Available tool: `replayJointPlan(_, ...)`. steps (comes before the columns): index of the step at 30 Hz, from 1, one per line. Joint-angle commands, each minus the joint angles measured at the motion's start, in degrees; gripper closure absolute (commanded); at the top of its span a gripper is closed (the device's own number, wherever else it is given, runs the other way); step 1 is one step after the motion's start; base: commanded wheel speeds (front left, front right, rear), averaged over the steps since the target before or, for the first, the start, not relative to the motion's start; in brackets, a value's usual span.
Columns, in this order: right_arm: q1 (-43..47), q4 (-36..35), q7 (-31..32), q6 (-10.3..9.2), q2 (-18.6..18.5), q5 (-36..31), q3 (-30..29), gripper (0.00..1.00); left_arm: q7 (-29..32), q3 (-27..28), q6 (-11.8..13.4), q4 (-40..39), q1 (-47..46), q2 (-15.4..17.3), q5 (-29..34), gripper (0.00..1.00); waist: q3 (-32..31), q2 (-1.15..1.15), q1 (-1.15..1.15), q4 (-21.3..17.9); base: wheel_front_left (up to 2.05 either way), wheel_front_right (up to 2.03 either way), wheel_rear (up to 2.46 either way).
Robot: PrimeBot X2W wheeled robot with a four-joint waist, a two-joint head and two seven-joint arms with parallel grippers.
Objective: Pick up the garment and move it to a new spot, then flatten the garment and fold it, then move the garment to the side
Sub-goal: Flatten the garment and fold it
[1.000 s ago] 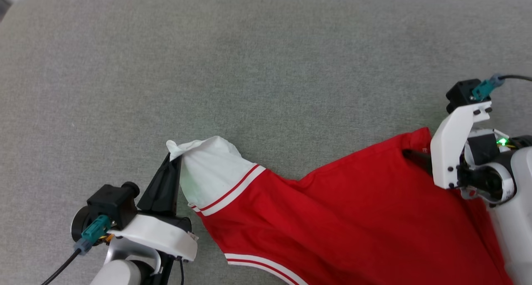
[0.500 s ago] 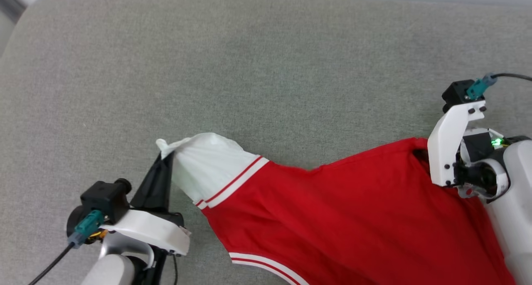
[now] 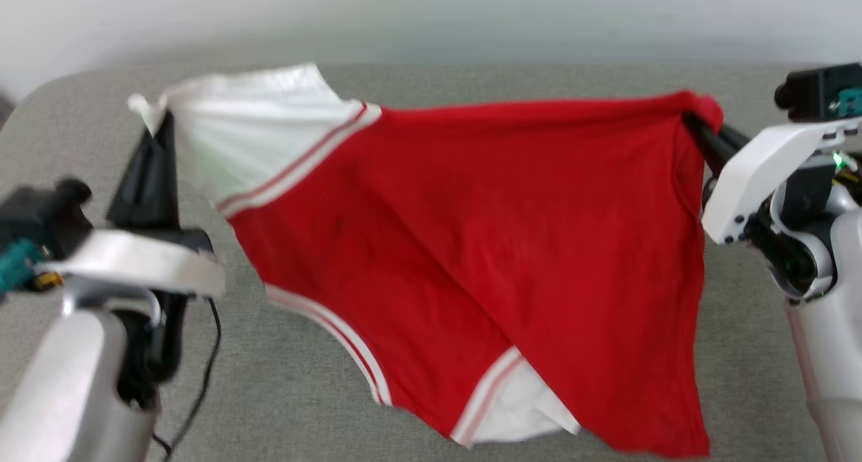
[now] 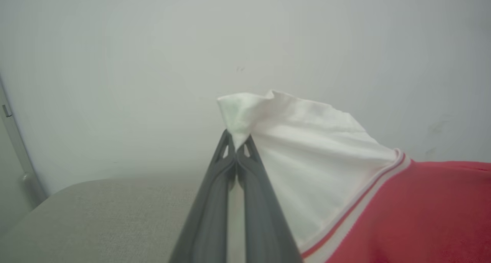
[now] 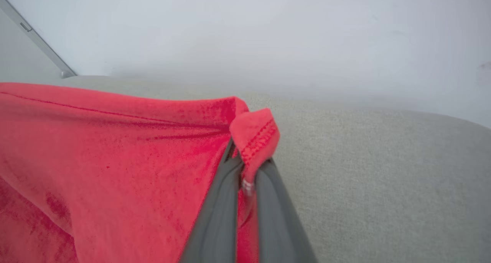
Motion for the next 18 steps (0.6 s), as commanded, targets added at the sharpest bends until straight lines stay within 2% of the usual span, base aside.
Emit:
replayJointPlan(1, -1.19, -0.27, -1.01, -0.06, 0.62, -0.59, -0.33, 1.0, 0.09, 0.47, -0.32, 0.38, -1.94, 0.63, 0.16, 1.0, -1.04, 0.0, 0.0, -1.09, 0.0, 0.0, 0.0)
replayJointPlan(8, -9.19, -0.18, -9.16, -0.06, 2.61, -1.73, -3.3, 1.0, 1.46, 1.21, -3.21, 7.45, -18.41, 2.12, -0.13, 1.0, -0.25, 0.0, 0.0, -2.63, 0.0, 0.0, 0.0)
replayJointPlan(18, -30.59, 4.48, -14.44, -0.07, 2.24, -1.47, -6.12, 1.0, 1.93, 0.1, -7.42, 19.23, -47.18, 3.07, 1.76, 1.0, 8.25, 0.0, 0.0, -3.91, 0.0, 0.0, 0.0)
